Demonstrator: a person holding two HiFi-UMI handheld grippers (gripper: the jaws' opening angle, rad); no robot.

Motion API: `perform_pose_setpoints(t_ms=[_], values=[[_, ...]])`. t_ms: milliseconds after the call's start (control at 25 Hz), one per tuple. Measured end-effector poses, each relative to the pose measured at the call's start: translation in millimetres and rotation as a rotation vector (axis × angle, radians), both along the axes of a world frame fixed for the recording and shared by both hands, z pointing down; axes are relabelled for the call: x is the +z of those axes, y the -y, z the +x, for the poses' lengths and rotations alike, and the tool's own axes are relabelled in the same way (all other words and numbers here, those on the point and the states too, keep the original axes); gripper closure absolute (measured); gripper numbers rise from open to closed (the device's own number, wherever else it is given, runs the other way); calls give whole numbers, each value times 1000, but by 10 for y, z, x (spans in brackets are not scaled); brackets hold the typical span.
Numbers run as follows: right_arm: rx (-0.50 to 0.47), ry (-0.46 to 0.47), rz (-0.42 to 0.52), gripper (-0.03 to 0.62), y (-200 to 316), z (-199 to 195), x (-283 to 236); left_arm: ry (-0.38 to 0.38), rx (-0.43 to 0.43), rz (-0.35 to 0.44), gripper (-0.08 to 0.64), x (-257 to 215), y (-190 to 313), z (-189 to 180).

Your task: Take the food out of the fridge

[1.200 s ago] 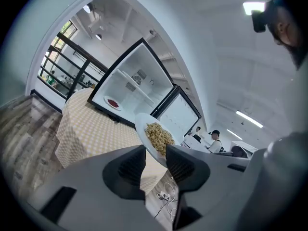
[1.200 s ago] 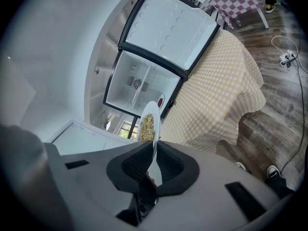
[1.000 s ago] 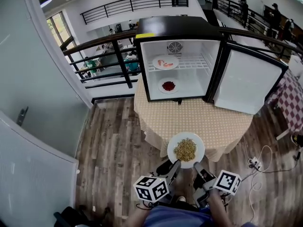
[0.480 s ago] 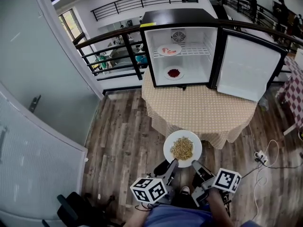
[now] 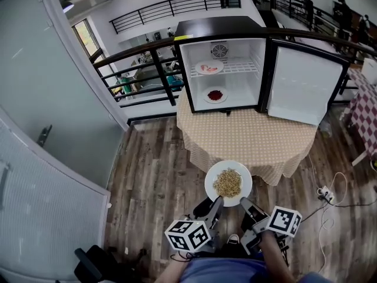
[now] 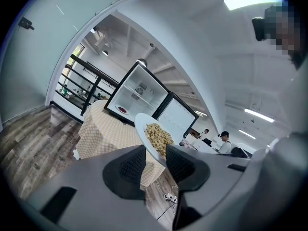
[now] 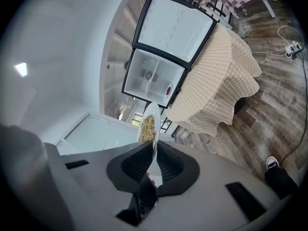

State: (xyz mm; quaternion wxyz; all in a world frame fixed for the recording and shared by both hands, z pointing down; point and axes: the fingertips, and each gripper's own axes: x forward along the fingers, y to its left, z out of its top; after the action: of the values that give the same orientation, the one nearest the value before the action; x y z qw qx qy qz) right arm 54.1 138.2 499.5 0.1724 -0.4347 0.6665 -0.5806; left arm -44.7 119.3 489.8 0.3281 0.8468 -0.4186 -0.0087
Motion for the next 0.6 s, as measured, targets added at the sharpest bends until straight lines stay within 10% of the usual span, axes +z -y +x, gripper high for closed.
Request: perform_pose_setpoints(t_ms=[600], values=[[-35,0,51,558,-19,-604,-196,-24,-31,11,425,-172,-61,-606]])
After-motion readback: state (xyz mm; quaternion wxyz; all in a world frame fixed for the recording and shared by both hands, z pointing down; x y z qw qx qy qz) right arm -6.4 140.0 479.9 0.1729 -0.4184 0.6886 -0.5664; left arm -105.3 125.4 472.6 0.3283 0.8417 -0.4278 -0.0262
